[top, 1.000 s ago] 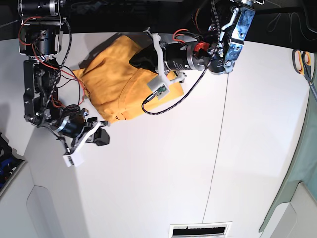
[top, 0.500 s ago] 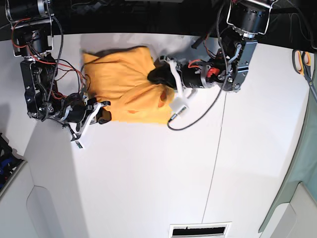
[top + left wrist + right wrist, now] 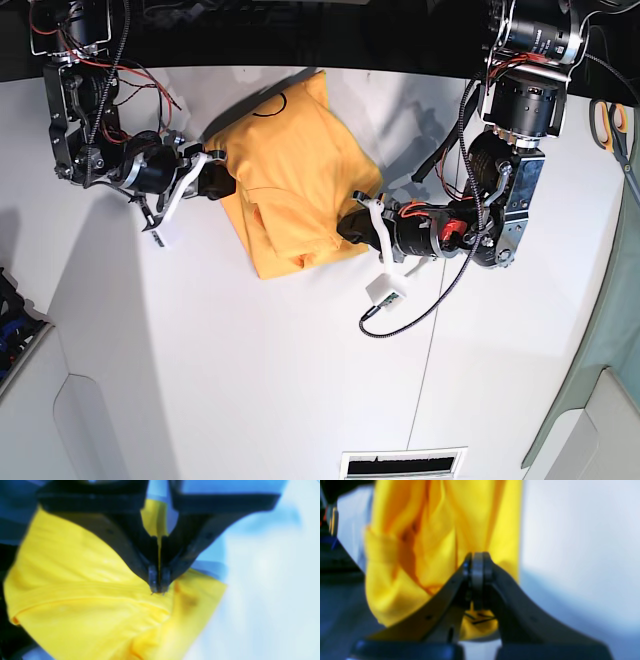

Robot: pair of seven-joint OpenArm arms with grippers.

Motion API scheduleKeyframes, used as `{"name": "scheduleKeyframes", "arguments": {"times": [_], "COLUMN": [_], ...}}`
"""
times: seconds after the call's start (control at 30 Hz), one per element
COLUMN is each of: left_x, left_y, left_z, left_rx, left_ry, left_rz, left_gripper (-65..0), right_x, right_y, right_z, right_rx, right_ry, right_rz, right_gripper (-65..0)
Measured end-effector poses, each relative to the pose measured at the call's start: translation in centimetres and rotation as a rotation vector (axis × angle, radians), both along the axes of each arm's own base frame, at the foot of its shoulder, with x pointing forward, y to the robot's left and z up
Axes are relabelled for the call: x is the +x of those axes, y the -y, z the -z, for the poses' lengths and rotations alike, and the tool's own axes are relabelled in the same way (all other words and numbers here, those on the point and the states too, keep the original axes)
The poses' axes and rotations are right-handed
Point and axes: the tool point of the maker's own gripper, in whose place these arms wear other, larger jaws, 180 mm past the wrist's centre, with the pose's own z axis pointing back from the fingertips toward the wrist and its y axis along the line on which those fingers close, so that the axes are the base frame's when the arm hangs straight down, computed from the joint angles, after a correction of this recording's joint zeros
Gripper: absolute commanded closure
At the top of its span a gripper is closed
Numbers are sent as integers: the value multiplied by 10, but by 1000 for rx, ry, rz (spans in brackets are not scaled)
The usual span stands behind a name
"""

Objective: Layout the t-shirt on the table in an organized manner, then fold the t-shirt properly
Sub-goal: 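Press and tuck the folded bundle edges with both grippers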

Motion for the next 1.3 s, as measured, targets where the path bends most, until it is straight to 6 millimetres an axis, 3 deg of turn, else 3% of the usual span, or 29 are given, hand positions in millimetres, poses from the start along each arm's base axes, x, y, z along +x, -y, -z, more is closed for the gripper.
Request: {"name": "scheduleKeyframes", "arguments": {"times": [0.13, 0.23, 0.33, 0.47, 0.53, 0.6, 0.77, 0.87, 1.0, 1.13, 1.3], "left_x": [6, 5, -11, -33, -35, -38, -61, -68, -60, -54, -41], "left_y": [2, 3, -1, -4, 0, 3, 3, 18, 33, 34, 32], "left_z": [-40, -64, -53, -34, -33, -29, 10, 31, 38, 35, 16], "left_rx": [-67, -90, -81, -80, -101, -111, -114, -147, -166, -160, -113], "left_ry": [80, 135, 100, 49, 50, 66, -9, -50, -48, -42, -33], "left_rz": [23, 53, 56, 46, 37, 18, -46, -88, -99, -90, -31], "left_gripper": [-13, -13, -13, -13, -13, -13, -13, -14, -14, -13, -13], "right_x": [28, 40, 43, 36, 25, 13, 12, 16, 20, 23, 28], "right_y": [11, 2, -22, -73, -94, -101, -74, -67, -64, -64, -65], "right_z": [-43, -64, -72, -77, -70, -49, 16, 32, 39, 37, 26], "right_rx": [-5, 13, 55, 103, 71, -4, -113, -56, -40, -32, -58], "right_ry": [148, 210, 221, 223, 219, 192, 117, 79, 52, 62, 93], "right_rz": [29, 13, -19, -127, -201, -264, -191, -126, -95, -80, -88], "right_gripper": [0, 0, 0, 0, 0, 0, 0, 0, 0, 0, 0]}}
